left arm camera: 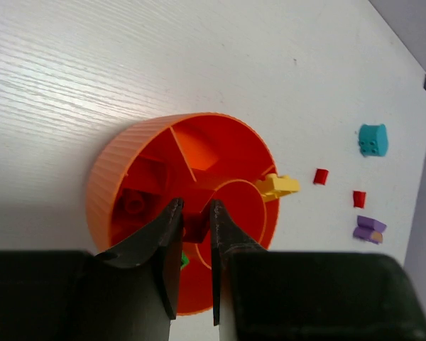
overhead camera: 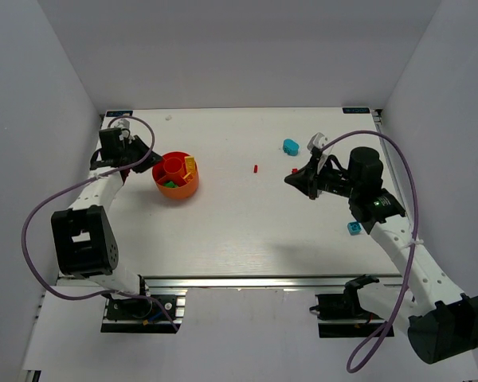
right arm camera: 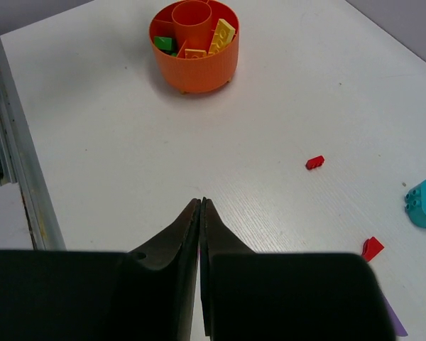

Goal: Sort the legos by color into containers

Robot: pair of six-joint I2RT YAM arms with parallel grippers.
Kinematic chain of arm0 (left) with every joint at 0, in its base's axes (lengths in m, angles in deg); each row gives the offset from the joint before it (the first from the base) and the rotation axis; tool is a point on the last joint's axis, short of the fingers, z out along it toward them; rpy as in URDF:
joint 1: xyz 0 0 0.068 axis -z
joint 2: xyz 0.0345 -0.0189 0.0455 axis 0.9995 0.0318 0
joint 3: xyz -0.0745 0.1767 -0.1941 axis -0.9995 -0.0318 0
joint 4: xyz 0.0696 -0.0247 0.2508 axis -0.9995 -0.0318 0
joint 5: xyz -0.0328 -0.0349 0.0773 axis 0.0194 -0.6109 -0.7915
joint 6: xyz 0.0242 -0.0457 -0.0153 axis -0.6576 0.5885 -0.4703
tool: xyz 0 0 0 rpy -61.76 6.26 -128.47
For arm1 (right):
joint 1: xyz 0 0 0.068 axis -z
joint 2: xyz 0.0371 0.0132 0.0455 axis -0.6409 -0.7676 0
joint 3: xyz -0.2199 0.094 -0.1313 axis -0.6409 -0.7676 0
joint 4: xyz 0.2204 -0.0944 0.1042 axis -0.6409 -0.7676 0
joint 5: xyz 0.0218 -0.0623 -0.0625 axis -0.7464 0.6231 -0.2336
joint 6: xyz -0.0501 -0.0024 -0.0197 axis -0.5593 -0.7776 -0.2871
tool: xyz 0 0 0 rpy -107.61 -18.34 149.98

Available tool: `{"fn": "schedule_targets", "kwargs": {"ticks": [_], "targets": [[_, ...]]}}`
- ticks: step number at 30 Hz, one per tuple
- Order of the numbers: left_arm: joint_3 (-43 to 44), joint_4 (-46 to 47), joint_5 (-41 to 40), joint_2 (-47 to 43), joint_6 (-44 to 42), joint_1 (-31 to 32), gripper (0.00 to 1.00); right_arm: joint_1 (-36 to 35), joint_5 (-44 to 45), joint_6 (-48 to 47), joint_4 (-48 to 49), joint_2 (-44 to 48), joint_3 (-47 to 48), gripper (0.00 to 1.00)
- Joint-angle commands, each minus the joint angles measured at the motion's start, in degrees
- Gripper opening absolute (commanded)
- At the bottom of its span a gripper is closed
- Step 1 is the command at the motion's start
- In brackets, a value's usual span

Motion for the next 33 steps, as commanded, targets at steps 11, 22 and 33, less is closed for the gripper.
{"fn": "schedule_targets", "kwargs": {"ticks": [11,22,33], "targets": [[5.15,-4.97,-6.69,1.60,-3.03,0.52,0.16,3.58,-5.23,1.87,3.91,-0.09,-1.68,0.11],[5.86,-6.73,-4.23,3.01,-4.35,1.05,0.39,6.21,-6.19,2.13,3.91,-1.06,-1.76,0.24],[8.49,-6.74,-5.89,-4.00,-4.27,1.05,0.36,8.76,-5.93,2.49,4.44,-1.68,-2.29,0.26]]}}
